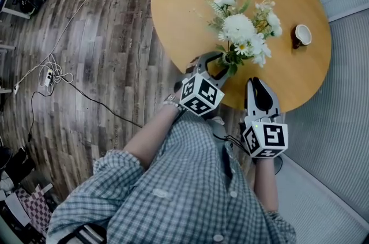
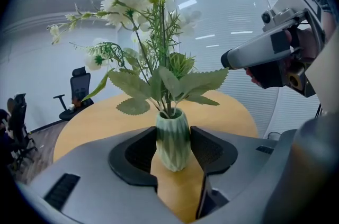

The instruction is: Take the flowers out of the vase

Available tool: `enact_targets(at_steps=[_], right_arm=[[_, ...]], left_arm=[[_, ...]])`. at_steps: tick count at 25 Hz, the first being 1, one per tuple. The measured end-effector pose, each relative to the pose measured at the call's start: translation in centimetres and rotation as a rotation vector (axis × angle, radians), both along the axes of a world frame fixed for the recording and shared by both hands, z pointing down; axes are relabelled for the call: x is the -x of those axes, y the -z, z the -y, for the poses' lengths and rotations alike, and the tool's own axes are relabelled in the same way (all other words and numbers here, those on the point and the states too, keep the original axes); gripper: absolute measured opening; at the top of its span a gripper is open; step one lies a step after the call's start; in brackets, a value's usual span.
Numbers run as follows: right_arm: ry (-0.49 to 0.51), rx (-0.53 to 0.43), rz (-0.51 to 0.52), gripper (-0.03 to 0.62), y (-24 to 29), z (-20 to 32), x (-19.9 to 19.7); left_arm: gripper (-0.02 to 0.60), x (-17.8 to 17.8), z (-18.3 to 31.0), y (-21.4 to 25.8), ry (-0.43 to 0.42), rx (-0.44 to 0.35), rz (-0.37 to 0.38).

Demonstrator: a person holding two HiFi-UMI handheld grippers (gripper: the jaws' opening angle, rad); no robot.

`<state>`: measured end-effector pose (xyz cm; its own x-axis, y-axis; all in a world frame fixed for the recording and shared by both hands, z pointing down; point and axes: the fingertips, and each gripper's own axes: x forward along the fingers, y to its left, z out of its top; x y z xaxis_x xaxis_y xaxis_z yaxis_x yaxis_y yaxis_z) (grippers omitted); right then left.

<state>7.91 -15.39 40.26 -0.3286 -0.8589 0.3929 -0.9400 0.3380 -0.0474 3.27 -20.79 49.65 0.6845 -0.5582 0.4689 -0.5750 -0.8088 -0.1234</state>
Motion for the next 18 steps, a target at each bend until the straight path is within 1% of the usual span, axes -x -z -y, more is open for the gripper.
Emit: enact_targets(at_steps=[1, 2, 3, 4, 9, 14, 18], right_arm=[[0.01, 0.005, 0.014, 0.015, -0.1, 0.3, 0.2], [0.023, 0.012, 0.024, 0.034, -0.3, 0.6, 0.4], [0.039, 0.018, 0.032, 0.077, -0.4, 0.8, 0.8], [0.054, 0.023, 0.036, 0.097, -0.6, 1.1, 1.1], [0.106, 0.037, 0.053, 0.157, -1.4, 2.9, 2.3], [0.134, 0.043, 0.078, 0.188, -1.9, 4.7, 3.4], [0.16, 0.032, 0.076, 0.19, -1.9, 5.5, 4.6]], left_arm=[[0.21, 0.0, 0.0, 0.0, 0.0, -0.001, 0.0], [0.21, 0.0, 0.0, 0.0, 0.0, -0.003, -0.001], [0.21, 0.0, 0.0, 0.0, 0.001, -0.005, -0.003], [0.21, 0.0, 0.0, 0.0, 0.002, -0.007, -0.003], [0.209, -0.1, 0.2, -0.1, 0.01, -0.012, -0.004], [0.209, -0.2, 0.2, 0.0, 0.02, -0.008, -0.005], [0.209, -0.2, -0.1, 0.2, 0.028, -0.004, -0.008]])
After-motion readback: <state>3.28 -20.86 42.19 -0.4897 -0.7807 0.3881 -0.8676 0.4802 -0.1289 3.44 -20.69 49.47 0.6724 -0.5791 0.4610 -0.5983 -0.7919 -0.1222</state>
